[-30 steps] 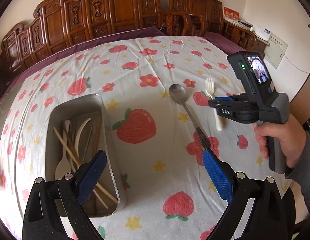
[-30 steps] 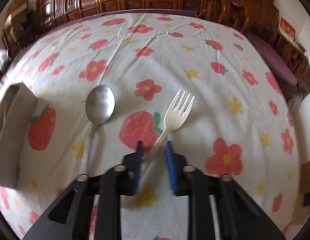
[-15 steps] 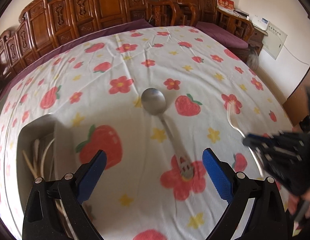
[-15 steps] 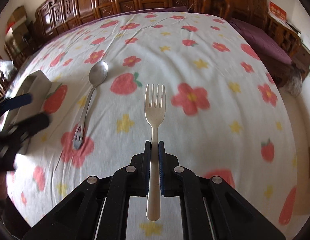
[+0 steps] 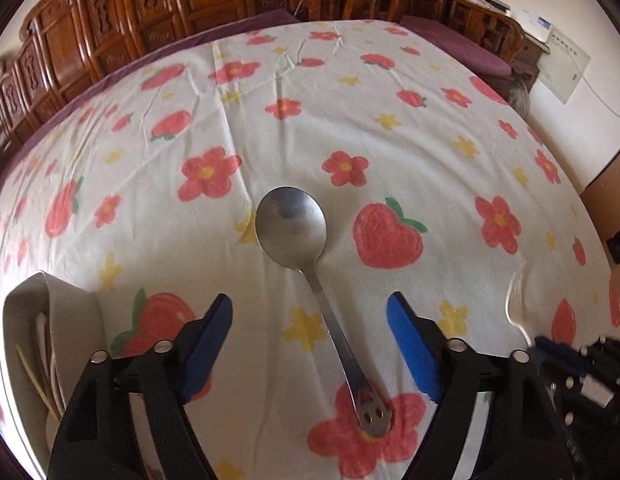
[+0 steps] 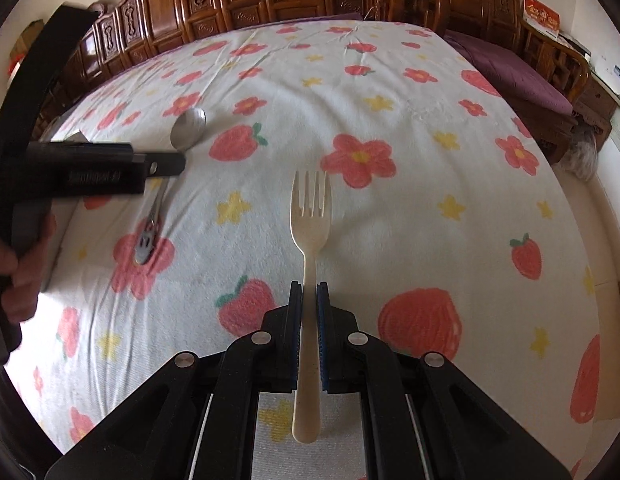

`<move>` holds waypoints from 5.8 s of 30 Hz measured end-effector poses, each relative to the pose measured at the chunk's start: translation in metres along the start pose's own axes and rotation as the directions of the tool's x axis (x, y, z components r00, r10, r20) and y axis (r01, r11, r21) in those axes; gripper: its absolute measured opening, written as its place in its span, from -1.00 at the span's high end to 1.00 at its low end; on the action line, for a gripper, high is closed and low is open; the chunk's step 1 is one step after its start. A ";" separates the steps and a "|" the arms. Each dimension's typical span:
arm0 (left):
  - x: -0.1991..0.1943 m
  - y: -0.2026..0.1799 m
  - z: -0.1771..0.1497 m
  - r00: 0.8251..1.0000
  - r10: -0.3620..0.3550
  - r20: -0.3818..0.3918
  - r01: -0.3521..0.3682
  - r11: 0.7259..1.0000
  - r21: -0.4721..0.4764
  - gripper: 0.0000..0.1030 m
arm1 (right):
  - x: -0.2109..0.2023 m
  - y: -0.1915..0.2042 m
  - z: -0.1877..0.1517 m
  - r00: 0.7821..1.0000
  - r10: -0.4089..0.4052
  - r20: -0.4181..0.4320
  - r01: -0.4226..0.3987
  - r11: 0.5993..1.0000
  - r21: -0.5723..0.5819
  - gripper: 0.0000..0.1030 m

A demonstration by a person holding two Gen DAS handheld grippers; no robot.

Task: Organize utensils

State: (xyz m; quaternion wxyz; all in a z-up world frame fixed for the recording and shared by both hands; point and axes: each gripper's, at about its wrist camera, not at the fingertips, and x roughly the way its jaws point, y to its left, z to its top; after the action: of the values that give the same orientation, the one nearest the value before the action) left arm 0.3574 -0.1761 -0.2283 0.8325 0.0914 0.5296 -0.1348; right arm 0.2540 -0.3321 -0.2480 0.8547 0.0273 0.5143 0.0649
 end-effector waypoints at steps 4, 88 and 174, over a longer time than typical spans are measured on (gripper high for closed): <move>0.008 -0.001 0.003 0.999 -0.025 -0.035 0.024 0.999 -0.029 0.06 | 0.000 0.000 0.000 1.000 0.003 0.001 -0.003 1.000 -0.013 0.83; -0.099 0.197 -0.099 0.995 0.022 0.102 0.002 0.972 -0.235 0.89 | -0.065 0.242 0.056 0.981 0.182 0.069 -0.147 0.927 -0.346 0.83; -0.245 0.139 -0.203 0.927 0.147 0.345 -0.068 0.971 -0.231 -0.85 | -0.146 0.215 -0.008 0.942 0.205 0.266 -0.143 0.962 -0.233 -0.83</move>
State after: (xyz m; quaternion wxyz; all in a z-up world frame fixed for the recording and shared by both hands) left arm 0.1296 0.0464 -0.0902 0.9264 0.0038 0.3738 -0.0450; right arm 0.1614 -0.1398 -0.0996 0.9092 -0.0086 0.3703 0.1900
